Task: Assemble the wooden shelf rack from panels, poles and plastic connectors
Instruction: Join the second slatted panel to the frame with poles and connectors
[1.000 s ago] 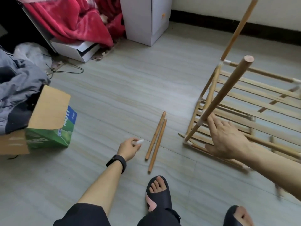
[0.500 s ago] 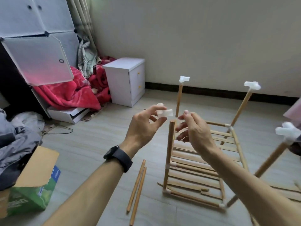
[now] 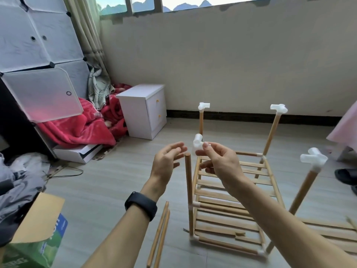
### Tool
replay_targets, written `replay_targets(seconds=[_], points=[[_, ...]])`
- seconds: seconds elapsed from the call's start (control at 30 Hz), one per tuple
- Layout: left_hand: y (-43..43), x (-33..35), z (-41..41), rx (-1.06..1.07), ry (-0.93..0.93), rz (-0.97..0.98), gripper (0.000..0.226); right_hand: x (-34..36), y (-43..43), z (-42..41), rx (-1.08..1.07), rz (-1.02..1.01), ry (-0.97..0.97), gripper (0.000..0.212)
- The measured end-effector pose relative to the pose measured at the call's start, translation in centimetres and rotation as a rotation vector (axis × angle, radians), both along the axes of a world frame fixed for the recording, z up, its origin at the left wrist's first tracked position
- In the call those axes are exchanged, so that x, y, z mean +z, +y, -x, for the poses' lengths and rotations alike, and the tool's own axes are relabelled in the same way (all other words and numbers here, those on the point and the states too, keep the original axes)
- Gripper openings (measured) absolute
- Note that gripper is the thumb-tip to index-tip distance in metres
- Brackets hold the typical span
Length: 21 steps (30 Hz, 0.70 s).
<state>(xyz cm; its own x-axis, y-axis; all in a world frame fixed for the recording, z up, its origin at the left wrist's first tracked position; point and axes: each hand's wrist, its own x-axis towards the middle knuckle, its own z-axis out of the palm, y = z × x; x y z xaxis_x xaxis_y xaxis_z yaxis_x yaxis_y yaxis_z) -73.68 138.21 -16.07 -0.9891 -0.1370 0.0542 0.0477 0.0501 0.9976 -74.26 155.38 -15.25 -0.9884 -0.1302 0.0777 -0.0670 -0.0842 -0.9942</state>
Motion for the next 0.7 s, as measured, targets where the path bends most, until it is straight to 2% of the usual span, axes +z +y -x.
replay_targets(seconds=[0.1,0.27,0.47,0.57,0.7], points=[[0.4,-0.6,0.1,-0.055,-0.062,-0.013,0.034,-0.2,-0.6,0.2,0.022,-0.021,0.004,0.024],[0.5,-1.0,0.1,-0.031,-0.060,-0.051,0.043,-0.5,-1.5,0.3,0.036,-0.108,0.067,0.014],[0.8,-0.4,0.3,-0.007,-0.086,-0.024,0.053,-0.3,-1.5,0.8,0.026,-0.174,0.096,0.028],[1.1,-0.3,0.7,0.005,-0.092,-0.018,0.049,-0.3,-1.2,1.0,0.028,-0.178,0.089,0.026],[1.3,-0.5,1.0,0.004,-0.057,-0.020,0.039,-0.5,-0.9,0.8,0.041,-0.192,0.106,0.013]])
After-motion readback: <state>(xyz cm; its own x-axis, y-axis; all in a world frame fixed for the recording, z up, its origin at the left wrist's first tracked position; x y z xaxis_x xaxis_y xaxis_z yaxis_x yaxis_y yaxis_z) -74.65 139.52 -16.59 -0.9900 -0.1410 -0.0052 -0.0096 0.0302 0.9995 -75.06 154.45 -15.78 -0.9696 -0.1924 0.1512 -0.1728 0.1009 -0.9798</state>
